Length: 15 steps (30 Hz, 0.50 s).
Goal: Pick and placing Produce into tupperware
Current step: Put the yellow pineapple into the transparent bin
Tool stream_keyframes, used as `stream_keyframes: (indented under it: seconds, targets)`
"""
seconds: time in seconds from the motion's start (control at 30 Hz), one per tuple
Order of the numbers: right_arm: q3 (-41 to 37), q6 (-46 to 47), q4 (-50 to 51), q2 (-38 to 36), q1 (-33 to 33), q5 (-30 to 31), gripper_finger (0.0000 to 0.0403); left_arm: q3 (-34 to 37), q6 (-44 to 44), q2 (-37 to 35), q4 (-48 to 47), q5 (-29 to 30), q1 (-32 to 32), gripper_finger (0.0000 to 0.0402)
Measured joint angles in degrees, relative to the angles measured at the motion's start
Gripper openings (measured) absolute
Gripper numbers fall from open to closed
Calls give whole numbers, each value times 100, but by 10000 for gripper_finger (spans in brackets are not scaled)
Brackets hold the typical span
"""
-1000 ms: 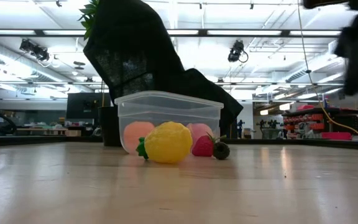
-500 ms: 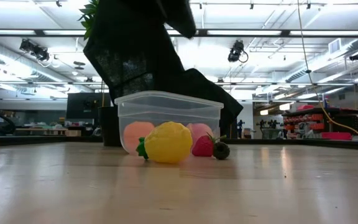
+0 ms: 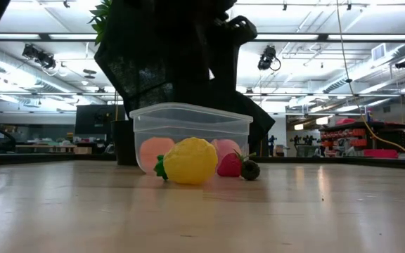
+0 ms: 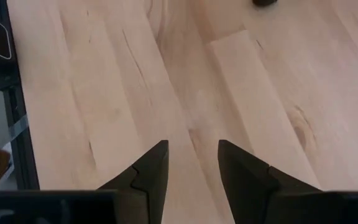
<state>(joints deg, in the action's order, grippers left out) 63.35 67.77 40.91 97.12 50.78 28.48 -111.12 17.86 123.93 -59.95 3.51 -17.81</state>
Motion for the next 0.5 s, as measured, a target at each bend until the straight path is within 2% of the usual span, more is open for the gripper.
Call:
stream_keyframes:
  seconds: [0.5]
  targets:
    - [2, 276, -46, 4, -278, -32, 145, 1, 170, 183, -57, 30, -9, 334]
